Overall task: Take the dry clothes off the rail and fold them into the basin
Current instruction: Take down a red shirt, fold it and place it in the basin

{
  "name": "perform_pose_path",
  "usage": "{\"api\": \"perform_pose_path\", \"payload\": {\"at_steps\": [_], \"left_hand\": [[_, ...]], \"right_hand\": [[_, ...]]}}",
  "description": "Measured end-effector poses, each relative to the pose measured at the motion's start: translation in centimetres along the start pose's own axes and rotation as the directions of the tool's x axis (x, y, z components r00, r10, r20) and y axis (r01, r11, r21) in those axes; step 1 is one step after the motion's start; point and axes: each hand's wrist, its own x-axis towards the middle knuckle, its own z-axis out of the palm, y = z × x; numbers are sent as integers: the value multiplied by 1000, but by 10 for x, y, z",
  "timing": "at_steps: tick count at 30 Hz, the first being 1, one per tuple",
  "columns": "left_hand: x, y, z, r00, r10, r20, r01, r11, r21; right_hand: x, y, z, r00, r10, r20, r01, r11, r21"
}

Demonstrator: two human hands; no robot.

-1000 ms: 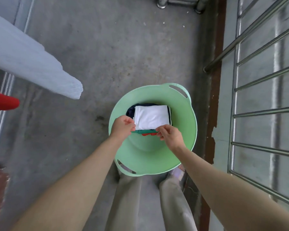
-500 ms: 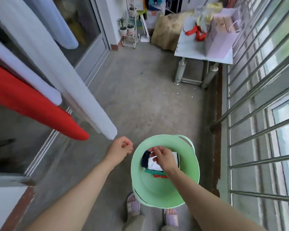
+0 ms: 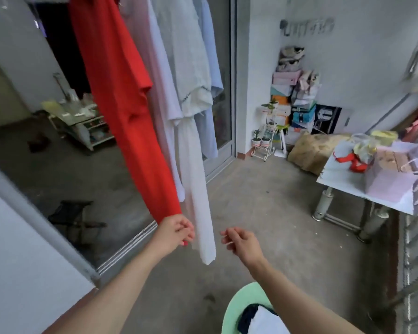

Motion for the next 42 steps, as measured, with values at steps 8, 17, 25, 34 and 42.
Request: {"api": "perform_pose_path", "payload": {"at_steps": [8, 17, 25, 34, 42], "left_hand": [[-23, 69, -94, 974, 121, -191, -130, 991, -32], [12, 181, -153, 809, 435, -395, -437, 895, 91], [54, 263, -213, 446, 630, -635, -608, 735, 302], [102, 318, -266, 298, 626, -721, -617, 702, 355], [145, 330, -286, 393, 560, -730, -702, 695, 155]], "right_hand": [[8, -107, 45, 975, -165, 150, 181, 979, -98], [24, -273, 69, 882, -460, 103, 470, 876, -108], [40, -388, 93, 740, -669, 76, 672, 727, -143], [87, -459, 136, 705, -697, 128, 703, 711, -4], [113, -484, 150, 736, -641, 219, 636, 765, 103]]}}
